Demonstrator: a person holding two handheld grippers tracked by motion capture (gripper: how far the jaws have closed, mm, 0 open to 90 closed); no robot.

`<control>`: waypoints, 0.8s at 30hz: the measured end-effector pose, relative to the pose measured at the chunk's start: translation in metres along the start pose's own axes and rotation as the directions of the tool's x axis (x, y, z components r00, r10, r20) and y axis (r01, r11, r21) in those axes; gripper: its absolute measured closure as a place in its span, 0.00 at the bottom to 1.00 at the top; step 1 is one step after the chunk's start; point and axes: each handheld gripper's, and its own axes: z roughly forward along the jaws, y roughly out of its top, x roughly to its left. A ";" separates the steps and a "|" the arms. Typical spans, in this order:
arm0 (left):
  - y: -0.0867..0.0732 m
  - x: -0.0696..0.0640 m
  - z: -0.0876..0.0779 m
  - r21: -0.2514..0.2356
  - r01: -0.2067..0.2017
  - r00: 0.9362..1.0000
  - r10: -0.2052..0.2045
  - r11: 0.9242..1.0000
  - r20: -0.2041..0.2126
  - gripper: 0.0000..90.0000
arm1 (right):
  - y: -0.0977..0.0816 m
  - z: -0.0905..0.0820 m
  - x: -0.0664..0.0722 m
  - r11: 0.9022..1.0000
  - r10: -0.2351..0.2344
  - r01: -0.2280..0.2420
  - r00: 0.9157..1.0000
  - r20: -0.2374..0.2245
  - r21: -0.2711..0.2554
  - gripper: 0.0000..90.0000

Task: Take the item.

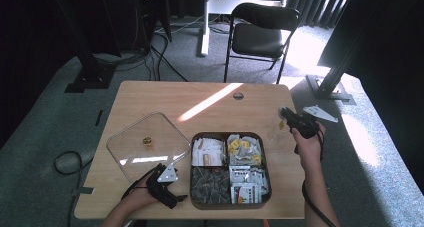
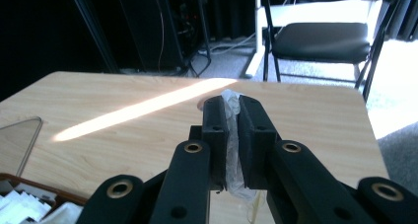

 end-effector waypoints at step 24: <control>0.000 0.000 0.000 0.000 0.001 1.000 -0.001 1.000 -0.001 0.00 | -0.018 -0.014 -0.002 0.999 0.024 -0.022 0.999 -0.038 0.040 0.58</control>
